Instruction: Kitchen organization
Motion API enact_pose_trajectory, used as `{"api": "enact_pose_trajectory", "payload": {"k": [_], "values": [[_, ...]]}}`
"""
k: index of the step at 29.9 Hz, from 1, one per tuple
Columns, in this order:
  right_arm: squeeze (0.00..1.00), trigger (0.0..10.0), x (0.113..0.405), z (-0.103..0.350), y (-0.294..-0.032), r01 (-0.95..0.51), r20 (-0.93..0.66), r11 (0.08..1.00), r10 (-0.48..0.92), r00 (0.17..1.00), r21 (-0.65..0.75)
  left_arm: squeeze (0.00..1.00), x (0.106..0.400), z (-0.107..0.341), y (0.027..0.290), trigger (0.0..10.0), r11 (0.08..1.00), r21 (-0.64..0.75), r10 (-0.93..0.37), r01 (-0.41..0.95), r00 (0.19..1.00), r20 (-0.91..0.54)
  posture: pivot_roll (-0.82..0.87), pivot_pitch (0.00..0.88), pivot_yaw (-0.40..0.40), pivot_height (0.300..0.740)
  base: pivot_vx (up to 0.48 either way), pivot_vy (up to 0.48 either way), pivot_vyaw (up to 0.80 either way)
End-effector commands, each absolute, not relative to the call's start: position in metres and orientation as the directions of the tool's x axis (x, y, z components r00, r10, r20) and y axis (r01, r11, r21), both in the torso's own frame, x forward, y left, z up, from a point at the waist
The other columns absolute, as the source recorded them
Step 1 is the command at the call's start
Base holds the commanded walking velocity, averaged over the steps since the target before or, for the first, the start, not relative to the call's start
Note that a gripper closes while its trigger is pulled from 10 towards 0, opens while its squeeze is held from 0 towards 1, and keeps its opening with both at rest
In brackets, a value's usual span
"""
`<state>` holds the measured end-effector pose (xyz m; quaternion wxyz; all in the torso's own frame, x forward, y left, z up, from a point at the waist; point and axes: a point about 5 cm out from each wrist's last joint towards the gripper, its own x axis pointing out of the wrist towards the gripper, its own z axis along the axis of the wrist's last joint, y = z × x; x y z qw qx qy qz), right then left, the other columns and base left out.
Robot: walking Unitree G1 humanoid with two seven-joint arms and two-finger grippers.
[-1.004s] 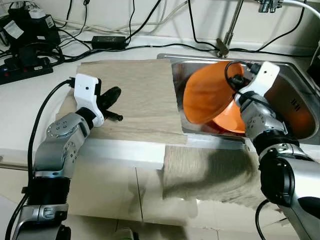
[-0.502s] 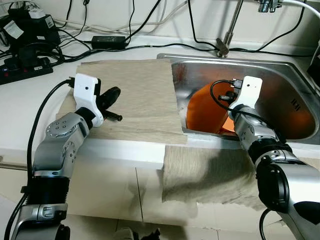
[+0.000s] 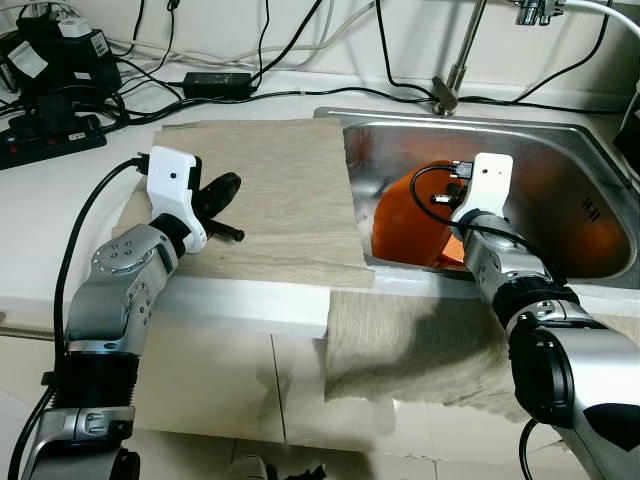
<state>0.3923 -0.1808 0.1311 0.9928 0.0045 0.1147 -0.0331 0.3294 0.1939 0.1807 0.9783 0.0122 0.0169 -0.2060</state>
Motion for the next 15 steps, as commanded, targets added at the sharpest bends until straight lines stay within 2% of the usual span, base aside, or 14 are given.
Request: {"api": "enact_pose_trajectory", "payload": {"k": [1,2,15], "values": [[1.00,6.9,0.389,0.122,-0.180,0.061,-0.270,0.998,-0.066,0.961,-0.026,0.00,0.332,0.184,0.193,10.0,0.911,0.039,-0.408,0.410,0.912,-0.034,0.09,0.004,0.005,0.740,0.000,0.000,0.00],[1.00,10.0,0.388,0.120,-0.180,0.060,-0.279,0.997,-0.068,0.958,-0.038,0.00,0.332,0.184,0.193,10.0,0.911,0.039,-0.409,0.410,0.912,-0.034,0.09,0.003,0.005,0.740,0.000,0.000,0.00],[1.00,10.0,0.384,0.109,-0.173,-0.001,-0.324,0.990,-0.046,0.945,-0.143,0.00,0.331,0.184,0.193,10.0,0.910,0.041,-0.412,0.413,0.911,-0.038,0.09,0.005,0.005,0.740,0.000,0.000,0.00]]}}
